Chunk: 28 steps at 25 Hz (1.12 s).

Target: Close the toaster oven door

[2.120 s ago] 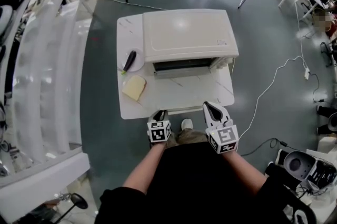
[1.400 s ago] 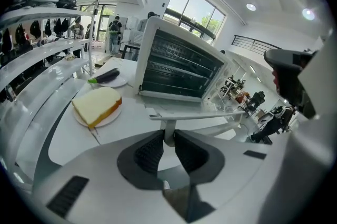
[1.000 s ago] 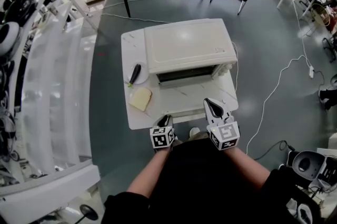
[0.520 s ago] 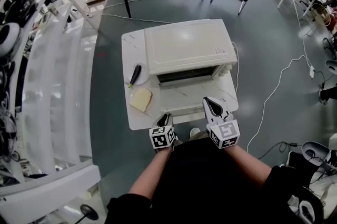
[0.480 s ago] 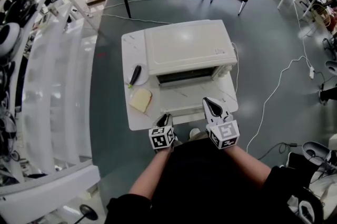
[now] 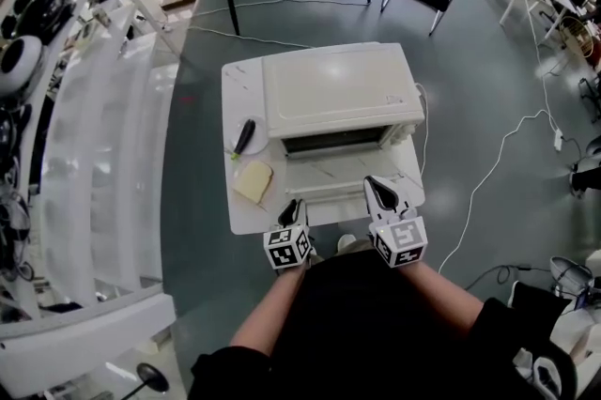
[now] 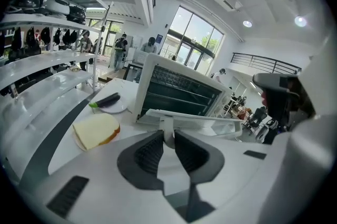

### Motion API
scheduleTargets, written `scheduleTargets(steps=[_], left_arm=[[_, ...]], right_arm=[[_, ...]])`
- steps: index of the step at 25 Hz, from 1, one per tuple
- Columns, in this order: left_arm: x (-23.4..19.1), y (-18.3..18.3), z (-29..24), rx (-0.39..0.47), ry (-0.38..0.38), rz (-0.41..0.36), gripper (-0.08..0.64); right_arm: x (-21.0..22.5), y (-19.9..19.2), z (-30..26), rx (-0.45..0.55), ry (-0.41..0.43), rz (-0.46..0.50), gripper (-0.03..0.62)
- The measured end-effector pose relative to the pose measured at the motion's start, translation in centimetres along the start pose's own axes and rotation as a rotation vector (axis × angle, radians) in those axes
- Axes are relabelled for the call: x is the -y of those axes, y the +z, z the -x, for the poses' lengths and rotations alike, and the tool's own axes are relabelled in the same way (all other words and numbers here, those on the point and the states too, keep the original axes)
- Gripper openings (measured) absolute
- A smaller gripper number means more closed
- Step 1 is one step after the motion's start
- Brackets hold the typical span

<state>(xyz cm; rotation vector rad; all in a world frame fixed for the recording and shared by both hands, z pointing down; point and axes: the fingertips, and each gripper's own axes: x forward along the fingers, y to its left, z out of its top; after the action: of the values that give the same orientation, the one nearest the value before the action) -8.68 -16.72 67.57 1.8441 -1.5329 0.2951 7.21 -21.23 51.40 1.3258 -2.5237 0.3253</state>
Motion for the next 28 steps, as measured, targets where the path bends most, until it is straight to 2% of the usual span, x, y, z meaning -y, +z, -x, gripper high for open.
scheduleTargets(steps=[9,16,23,28], left_arm=[[-0.1,2.3,-0.1,0.041,0.04,0.007,0.081],[0.1,3.0,-0.2,0.061,0.045,0.0,0.081],[0.2,4.5,-0.2,0.09,0.051,-0.028,0.081],[0.4,5.8,-0.6,0.09,0.056,-0.074,0.081]], right_arm=[[0.5,0.6,0.0,0.001,0.006,-0.002,0.021],[1.5,0.4,0.3,-0.007,-0.03,-0.006,0.021],[1.0,1.1,0.4,0.011,-0.031,0.023,0.021],[1.4,1.1,0.3,0.019,-0.035,0.023,0.021]])
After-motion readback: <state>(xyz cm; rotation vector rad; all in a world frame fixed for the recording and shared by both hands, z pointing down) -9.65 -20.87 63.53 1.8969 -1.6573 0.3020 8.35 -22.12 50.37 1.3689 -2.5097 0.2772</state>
